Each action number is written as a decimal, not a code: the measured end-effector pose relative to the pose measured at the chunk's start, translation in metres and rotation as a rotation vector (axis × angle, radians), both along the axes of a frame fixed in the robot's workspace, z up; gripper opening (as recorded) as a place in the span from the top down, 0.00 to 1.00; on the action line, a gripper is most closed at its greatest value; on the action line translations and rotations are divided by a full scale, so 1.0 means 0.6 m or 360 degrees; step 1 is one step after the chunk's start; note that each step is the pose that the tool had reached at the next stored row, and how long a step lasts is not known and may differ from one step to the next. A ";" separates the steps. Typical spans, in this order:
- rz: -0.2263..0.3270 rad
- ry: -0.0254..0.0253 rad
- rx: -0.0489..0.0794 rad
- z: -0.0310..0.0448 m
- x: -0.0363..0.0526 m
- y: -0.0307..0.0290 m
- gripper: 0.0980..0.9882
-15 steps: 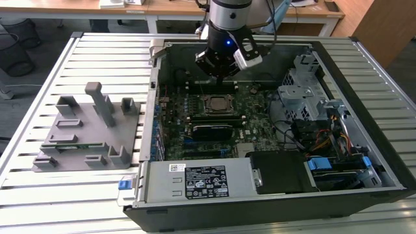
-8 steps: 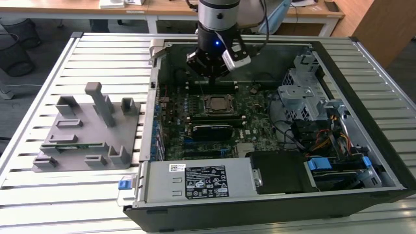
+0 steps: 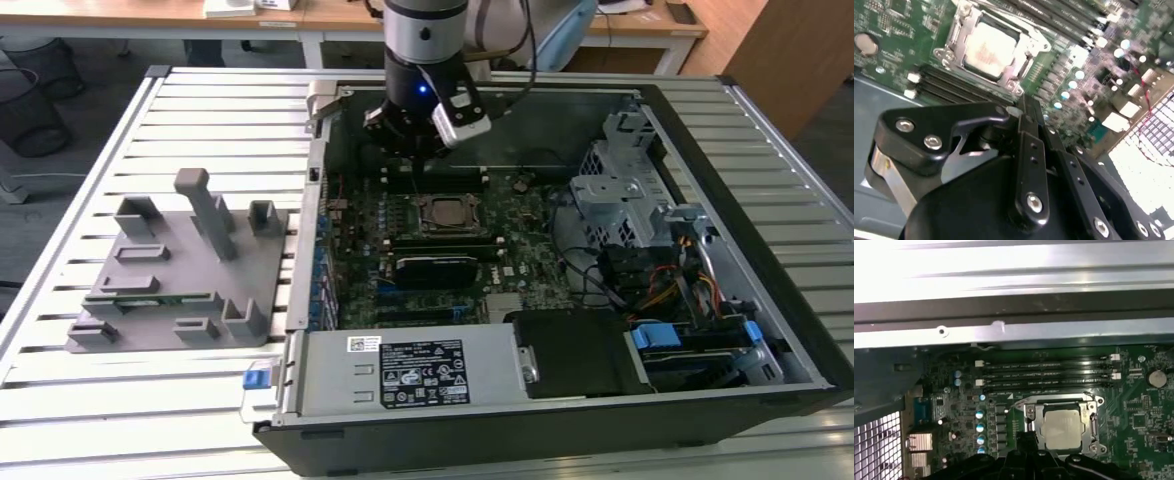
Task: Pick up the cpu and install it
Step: 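Install the first cpu locking lever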
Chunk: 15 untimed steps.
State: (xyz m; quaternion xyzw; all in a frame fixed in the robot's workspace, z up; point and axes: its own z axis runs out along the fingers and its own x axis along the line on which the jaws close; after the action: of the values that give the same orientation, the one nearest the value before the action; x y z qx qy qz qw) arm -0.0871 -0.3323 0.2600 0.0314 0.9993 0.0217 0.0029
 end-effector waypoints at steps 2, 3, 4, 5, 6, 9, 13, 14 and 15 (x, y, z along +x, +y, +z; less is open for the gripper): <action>0.0000 0.00000 0.0000 0.000 -0.005 0.0000 0.99; 0.0000 0.00001 0.0000 0.000 -0.009 0.0000 0.99; 0.0000 0.00000 0.0000 0.000 -0.011 0.0000 0.99; 0.0000 0.00001 0.0000 0.000 -0.014 0.0001 0.99; 0.0000 -0.00001 0.0000 -0.001 -0.017 0.0005 0.99; 0.0000 0.00001 0.0000 -0.001 -0.024 0.0024 0.99; 0.0000 0.00001 0.0000 -0.002 -0.035 0.0100 0.99; 0.0000 0.00001 0.0000 -0.002 -0.036 0.0132 0.99; 0.0000 0.00000 0.0000 -0.002 -0.036 0.0170 0.99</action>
State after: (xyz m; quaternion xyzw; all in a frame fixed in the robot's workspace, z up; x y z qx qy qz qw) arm -0.1089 -0.3221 0.2586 0.0313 0.9993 0.0218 0.0029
